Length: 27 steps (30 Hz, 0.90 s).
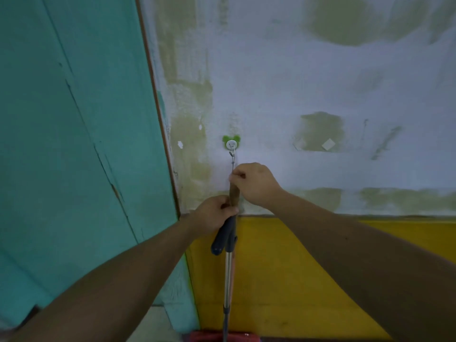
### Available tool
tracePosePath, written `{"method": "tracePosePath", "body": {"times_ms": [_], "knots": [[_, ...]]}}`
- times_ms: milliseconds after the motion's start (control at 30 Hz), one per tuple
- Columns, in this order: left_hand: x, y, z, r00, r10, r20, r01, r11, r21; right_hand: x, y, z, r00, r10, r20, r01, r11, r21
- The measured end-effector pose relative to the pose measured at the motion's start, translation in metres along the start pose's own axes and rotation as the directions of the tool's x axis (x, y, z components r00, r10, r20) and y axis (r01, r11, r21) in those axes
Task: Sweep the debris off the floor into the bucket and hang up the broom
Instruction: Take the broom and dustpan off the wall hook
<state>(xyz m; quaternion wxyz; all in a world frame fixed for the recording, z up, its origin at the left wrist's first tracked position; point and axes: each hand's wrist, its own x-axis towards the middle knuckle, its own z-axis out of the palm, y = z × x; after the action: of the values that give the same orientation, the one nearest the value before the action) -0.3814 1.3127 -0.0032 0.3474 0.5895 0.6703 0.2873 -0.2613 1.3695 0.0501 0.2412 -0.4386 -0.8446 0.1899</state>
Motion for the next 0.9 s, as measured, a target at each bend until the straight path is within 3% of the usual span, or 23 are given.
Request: {"method": "tracePosePath", "body": {"times_ms": [400, 900], "knots": [[-0.011, 0.015, -0.019, 0.994, 0.079, -0.078, -0.087, 0.991, -0.104, 0.004, -0.024, -0.019, 0.995, 0.039, -0.091, -0.029, 0.994, 0.103], [-0.031, 0.031, -0.030, 0.987, 0.141, -0.072, -0.144, 0.988, -0.049, -0.012, -0.044, -0.047, 0.976, 0.206, -0.073, -0.170, 0.925, 0.339]]}}
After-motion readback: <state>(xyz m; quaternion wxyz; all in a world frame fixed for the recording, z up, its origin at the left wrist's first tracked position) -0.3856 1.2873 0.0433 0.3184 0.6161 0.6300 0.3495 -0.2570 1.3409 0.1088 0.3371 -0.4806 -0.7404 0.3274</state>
